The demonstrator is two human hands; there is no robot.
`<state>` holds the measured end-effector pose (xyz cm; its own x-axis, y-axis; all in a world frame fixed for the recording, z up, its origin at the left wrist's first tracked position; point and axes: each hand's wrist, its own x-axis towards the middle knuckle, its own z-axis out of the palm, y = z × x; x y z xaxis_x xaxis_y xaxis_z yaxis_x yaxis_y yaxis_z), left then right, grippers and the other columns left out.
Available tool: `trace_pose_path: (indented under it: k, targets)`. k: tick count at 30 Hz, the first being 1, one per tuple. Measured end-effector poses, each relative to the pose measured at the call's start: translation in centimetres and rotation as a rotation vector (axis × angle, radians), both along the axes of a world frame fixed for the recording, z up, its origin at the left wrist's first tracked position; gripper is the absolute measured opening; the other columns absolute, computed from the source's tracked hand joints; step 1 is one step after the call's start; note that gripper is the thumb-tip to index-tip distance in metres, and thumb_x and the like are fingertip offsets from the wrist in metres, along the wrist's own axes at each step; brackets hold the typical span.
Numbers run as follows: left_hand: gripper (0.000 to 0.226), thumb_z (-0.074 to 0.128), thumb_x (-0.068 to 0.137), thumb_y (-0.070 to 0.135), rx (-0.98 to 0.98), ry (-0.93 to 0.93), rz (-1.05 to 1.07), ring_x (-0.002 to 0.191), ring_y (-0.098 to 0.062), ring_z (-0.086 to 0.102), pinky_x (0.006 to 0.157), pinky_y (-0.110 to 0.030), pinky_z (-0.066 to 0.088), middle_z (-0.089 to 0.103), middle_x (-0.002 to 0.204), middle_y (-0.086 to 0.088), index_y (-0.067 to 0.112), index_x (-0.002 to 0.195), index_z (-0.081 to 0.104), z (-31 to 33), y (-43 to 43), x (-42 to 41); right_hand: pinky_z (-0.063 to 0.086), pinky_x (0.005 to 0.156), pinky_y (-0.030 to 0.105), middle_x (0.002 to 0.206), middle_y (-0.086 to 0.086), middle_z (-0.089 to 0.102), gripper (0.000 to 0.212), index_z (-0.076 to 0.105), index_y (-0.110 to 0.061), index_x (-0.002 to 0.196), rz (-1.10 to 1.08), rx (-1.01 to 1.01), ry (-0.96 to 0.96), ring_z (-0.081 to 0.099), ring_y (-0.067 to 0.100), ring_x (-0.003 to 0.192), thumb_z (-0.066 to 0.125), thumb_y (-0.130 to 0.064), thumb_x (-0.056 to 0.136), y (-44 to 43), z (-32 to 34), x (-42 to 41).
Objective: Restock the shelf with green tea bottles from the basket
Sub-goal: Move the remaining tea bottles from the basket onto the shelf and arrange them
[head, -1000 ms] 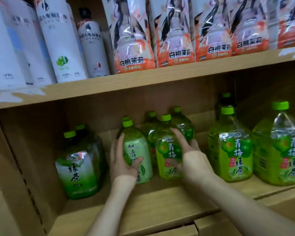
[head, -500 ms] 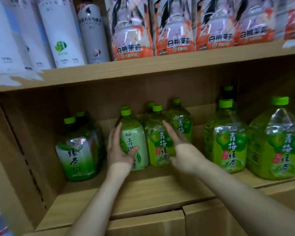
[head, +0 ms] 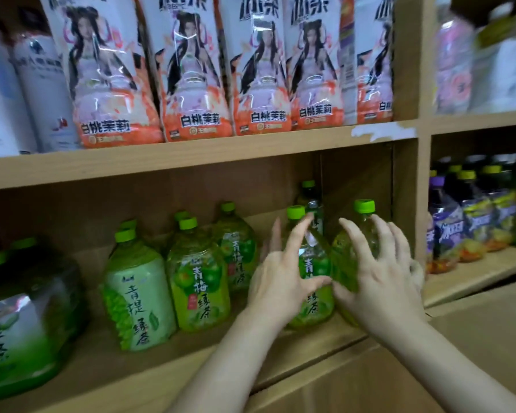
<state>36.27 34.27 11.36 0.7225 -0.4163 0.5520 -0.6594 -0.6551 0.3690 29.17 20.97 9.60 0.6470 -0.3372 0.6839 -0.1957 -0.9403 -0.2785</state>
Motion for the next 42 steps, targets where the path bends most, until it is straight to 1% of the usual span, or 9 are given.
trace_pose_path:
  k: [4,10,19,26,28,30,32,36,42]
  targets:
    - [0.087,0.071,0.078,0.043,0.165,-0.008,0.057,0.146,-0.033,0.008,0.116,-0.045,0.022,0.003,0.16,-0.005,0.061,0.139,0.01,0.2,-0.7,0.8,0.037,0.104,0.053,0.156,0.014,0.005,0.114,-0.004,-0.049,0.142,0.033,0.233,-0.016,0.022,0.04,0.14,0.079,-0.048,0.065,-2.3,-0.8,0.6]
    - [0.085,0.062,0.079,0.058,0.423,-0.152,0.302,0.142,-0.032,0.022,0.116,-0.041,0.01,0.014,0.157,-0.014,0.049,0.144,0.009,0.9,2.4,3.4,0.046,0.093,0.05,0.145,0.017,0.024,0.113,0.002,-0.05,0.142,0.098,0.25,0.003,0.042,0.042,0.124,0.082,-0.05,0.061,-3.6,-1.1,1.5]
    - [0.079,0.055,0.086,0.054,0.632,-0.175,0.539,0.142,-0.036,0.017,0.115,-0.052,0.006,0.017,0.154,-0.023,0.037,0.146,0.006,1.3,3.7,5.1,0.049,0.093,0.043,0.138,0.012,0.028,0.123,-0.006,-0.036,0.145,0.211,0.26,0.107,0.044,0.033,0.122,0.077,-0.062,0.059,-1.9,-1.3,2.8]
    - [0.074,0.057,0.089,0.015,0.421,-0.176,0.498,0.145,-0.036,-0.001,0.118,-0.046,0.003,0.0,0.156,-0.024,0.027,0.148,0.013,0.0,2.6,3.9,0.052,0.084,0.046,0.119,0.01,0.036,0.126,-0.005,-0.045,0.142,0.294,0.302,0.118,0.048,0.032,0.105,0.076,-0.07,0.05,1.5,-1.2,1.9]
    - [0.065,0.053,0.085,0.004,0.039,-0.203,0.324,0.145,-0.03,0.013,0.118,-0.04,0.014,0.015,0.156,-0.016,0.022,0.144,0.031,-0.9,2.7,2.4,0.051,0.085,0.046,0.117,0.008,0.036,0.127,-0.006,-0.048,0.141,0.335,0.303,0.114,0.047,0.03,0.105,0.076,-0.071,0.048,2.6,-1.4,1.3]
    - [0.043,0.045,0.093,0.006,-0.485,0.056,0.045,0.133,-0.019,0.04,0.113,-0.031,0.028,0.043,0.145,-0.004,0.022,0.132,0.051,-1.1,3.2,0.0,0.05,0.087,0.045,0.116,0.005,0.036,0.127,-0.007,-0.052,0.14,0.39,0.326,0.116,0.046,0.028,0.106,0.077,-0.07,0.047,3.5,-1.6,0.8]
    - [0.034,0.047,0.096,0.025,-0.765,0.366,-0.166,0.121,-0.009,0.051,0.108,-0.031,0.038,0.055,0.134,0.004,0.027,0.13,0.052,-1.5,3.6,-2.4,0.049,0.089,0.046,0.114,0.004,0.037,0.126,-0.007,-0.055,0.139,0.45,0.354,0.122,0.047,0.027,0.107,0.079,-0.066,0.047,4.1,-1.7,0.5]
    - [0.09,0.077,0.064,0.051,-0.463,0.297,-0.037,0.125,-0.01,0.046,0.106,-0.036,0.039,0.046,0.138,0.009,0.043,0.139,0.027,-2.9,6.1,-4.3,0.049,0.091,0.043,0.11,0.0,0.038,0.12,-0.001,-0.059,0.139,0.617,0.406,0.114,0.05,0.023,0.106,0.084,-0.045,0.056,5.2,-2.0,-0.4]
    - [0.087,0.083,0.067,0.035,-0.486,0.139,0.15,0.123,-0.009,0.044,0.106,-0.03,0.036,0.044,0.131,0.009,0.037,0.139,0.034,-3.4,12.9,-5.3,0.046,0.101,0.042,0.139,-0.005,0.044,0.087,0.021,-0.035,0.146,0.879,0.55,0.054,0.043,0.009,0.128,0.074,-0.027,0.078,9.9,-3.5,-1.2]
